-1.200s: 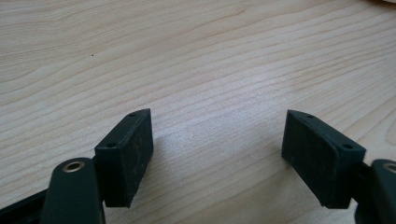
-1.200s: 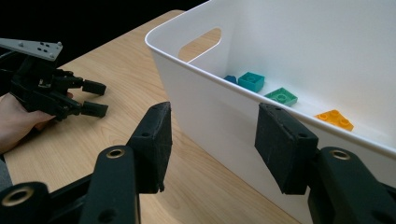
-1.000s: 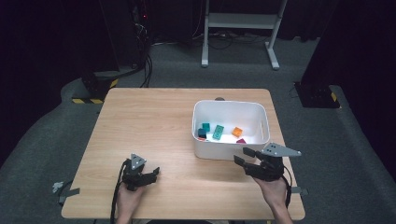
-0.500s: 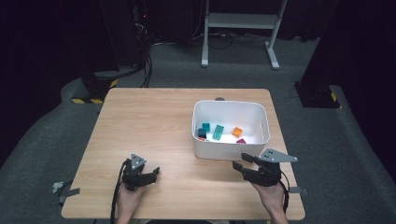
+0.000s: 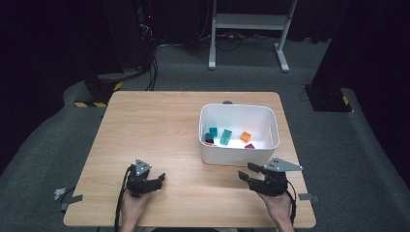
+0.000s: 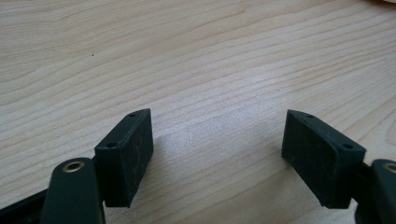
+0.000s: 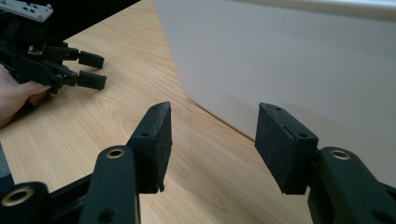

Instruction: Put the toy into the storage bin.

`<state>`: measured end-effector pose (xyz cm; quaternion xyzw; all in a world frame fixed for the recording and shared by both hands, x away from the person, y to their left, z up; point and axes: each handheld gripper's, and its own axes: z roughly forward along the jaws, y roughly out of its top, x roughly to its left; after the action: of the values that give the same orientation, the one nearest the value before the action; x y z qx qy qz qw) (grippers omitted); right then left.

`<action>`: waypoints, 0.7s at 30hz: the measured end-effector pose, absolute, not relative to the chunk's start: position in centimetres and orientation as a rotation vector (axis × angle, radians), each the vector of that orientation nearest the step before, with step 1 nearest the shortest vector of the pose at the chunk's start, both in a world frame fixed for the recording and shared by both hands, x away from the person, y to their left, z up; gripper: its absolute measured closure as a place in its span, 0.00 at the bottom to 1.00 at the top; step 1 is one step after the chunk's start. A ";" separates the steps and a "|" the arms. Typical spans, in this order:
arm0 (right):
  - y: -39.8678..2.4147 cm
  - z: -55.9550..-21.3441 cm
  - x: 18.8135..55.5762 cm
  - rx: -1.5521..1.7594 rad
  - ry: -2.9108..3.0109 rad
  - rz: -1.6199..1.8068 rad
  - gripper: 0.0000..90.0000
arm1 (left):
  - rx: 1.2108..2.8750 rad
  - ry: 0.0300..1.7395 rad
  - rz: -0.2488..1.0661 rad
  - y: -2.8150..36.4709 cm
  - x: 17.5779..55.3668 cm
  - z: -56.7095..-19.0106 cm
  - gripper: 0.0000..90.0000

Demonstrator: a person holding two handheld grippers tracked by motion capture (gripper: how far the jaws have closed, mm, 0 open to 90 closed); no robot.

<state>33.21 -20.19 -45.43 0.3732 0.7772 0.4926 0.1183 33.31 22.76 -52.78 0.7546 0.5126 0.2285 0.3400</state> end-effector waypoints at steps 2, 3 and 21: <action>-20.1 -45.7 33.2 1.104 2.276 1.442 0.51 | 1.964 1.334 0.595 22.8 33.3 -52.8 0.28; -20.1 -45.8 33.2 1.102 2.277 1.443 0.51 | 1.965 1.334 0.595 22.8 33.3 -52.8 0.28; -19.5 -47.7 33.4 1.124 2.304 1.380 0.51 | 1.964 1.334 0.595 22.8 33.3 -52.8 0.28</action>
<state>33.44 -19.47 -47.75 0.3834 0.7862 0.4708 0.1149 33.31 22.76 -52.78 0.7547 0.5126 0.2285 0.3398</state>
